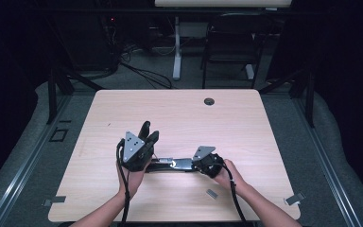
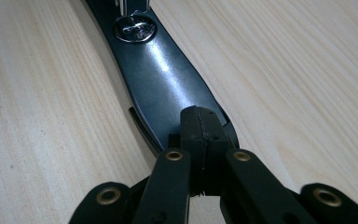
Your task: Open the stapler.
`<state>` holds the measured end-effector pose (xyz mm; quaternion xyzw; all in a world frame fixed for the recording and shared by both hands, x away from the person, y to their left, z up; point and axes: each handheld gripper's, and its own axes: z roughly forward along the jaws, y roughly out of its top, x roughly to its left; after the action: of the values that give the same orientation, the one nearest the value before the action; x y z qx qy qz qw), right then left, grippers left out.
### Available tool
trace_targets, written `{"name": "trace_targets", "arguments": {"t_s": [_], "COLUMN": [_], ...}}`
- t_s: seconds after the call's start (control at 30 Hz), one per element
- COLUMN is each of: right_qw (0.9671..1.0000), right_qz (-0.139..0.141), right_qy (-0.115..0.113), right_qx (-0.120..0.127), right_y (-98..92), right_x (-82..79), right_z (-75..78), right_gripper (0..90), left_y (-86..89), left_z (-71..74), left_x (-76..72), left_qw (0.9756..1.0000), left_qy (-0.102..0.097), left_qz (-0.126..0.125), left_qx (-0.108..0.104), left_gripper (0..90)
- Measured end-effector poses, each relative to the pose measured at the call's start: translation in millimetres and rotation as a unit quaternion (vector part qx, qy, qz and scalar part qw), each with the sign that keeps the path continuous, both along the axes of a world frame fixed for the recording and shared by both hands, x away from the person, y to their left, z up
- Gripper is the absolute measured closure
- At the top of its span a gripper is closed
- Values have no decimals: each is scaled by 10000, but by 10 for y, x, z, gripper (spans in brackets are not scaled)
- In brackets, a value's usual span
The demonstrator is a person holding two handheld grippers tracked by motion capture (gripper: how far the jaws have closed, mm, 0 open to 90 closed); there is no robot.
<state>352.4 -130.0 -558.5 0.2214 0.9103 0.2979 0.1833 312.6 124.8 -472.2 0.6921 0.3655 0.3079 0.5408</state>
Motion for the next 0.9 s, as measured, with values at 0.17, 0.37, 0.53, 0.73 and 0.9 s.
{"name": "trace_targets", "arguments": {"t_s": [0.17,0.37,0.53,0.73,0.9], "right_qw": [10000,10000,10000,10000,10000], "right_qz": [-17,-3,9,3,7], "right_qy": [31,28,21,32,20], "right_qx": [-2,3,10,2,14], "right_y": [-2,1,2,3,5], "right_x": [3,4,6,5,6], "right_z": [4,4,2,4,2], "right_gripper": [900,900,900,900,900], "left_y": [43,78,120,188,245], "left_z": [22,31,41,53,57], "left_x": [-2,2,7,2,0], "left_qw": [10000,9999,9998,9997,9997], "left_qy": [-72,-102,-103,-108,-112], "left_qz": [45,40,101,171,210], "left_qx": [52,121,119,119,89], "left_gripper": [900,900,900,900,900]}}
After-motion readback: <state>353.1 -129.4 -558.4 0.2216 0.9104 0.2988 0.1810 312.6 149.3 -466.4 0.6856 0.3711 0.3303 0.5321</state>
